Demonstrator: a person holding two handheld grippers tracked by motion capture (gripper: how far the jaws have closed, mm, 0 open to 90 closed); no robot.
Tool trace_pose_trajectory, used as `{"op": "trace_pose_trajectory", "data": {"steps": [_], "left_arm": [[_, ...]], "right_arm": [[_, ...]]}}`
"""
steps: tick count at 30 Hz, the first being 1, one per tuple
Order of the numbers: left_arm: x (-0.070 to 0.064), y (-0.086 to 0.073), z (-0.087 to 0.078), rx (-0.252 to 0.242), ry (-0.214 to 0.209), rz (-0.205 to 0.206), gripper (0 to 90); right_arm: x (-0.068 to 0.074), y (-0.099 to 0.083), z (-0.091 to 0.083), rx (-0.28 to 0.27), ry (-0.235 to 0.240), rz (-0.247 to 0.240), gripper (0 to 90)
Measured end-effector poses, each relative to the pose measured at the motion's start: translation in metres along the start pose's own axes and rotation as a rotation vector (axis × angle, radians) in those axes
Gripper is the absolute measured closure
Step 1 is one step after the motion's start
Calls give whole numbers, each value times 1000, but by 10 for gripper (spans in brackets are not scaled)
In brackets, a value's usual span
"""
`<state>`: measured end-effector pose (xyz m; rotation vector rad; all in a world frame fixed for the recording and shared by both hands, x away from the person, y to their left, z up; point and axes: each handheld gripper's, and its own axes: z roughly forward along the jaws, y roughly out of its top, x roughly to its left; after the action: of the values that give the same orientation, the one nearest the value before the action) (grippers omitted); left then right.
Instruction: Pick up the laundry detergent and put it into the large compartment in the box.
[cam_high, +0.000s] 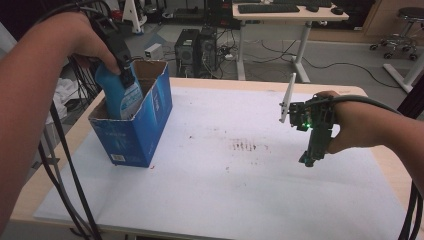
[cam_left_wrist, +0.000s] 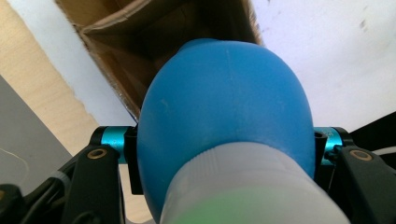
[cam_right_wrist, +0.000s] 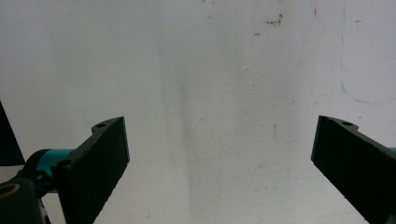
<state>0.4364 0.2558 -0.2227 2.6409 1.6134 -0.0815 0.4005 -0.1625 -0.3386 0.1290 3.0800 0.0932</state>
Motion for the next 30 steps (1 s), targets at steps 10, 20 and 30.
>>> {"op": "trace_pose_trajectory", "data": {"steps": [10, 20, 30], "left_arm": [[1, 1, 29, 34, -1, 121, 391], [-3, 3, 54, 30, 14, 265, 391], [-3, 3, 65, 49, 39, 338, 390]], "right_arm": [[0, 5, 3, 2, 0, -9, 32], [1, 9, 6, 12, -1, -24, 32], [2, 11, 6, 16, -6, -23, 32]]}}
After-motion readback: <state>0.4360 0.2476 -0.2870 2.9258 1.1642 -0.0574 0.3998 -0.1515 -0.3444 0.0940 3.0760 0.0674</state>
